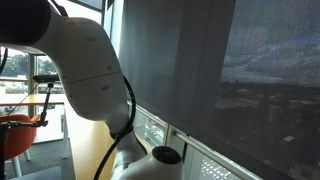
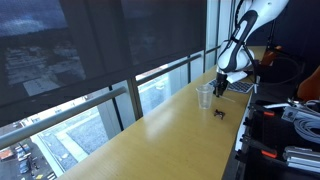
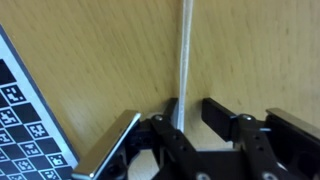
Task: Put the straw in the plastic cup
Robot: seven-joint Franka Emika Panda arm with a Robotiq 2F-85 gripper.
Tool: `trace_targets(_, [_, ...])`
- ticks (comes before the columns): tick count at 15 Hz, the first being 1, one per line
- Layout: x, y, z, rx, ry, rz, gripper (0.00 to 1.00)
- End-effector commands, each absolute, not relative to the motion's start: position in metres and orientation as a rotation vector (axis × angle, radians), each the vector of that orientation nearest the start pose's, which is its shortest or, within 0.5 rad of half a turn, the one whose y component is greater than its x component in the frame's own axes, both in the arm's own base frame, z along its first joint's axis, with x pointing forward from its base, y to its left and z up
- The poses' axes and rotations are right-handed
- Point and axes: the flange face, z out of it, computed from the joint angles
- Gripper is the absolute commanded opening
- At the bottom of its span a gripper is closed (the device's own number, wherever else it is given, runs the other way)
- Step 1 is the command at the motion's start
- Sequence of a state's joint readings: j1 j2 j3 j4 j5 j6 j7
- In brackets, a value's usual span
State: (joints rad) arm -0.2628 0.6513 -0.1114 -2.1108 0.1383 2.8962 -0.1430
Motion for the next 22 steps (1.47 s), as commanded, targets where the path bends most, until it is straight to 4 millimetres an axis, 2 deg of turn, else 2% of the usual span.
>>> trace_targets(1, [0.540,-0.214,0.109,-3.150,0.527,-0.184,0.01])
trace_targets(3, [0.540,-0.216,0.109,-3.153,0.529,-0.186,0.00])
trace_targets(5, [0.539,-0.217,0.110,-3.158,0.531,-0.185,0.03])
trace_targets(8, [0.534,-0.206,0.117,-3.186,0.518,-0.156,0.03])
trace_targets(10, [0.529,-0.192,0.127,-3.211,0.503,-0.135,0.03])
trace_targets(13, [0.518,-0.160,0.145,-3.232,0.477,-0.048,0.03])
trace_targets(16, [0.509,-0.128,0.173,-3.223,0.420,0.078,0.03])
trace_targets(19, [0.498,-0.100,0.218,-3.148,0.335,0.250,0.03])
trace_targets(22, [0.478,-0.075,0.260,-3.058,0.325,0.443,0.03])
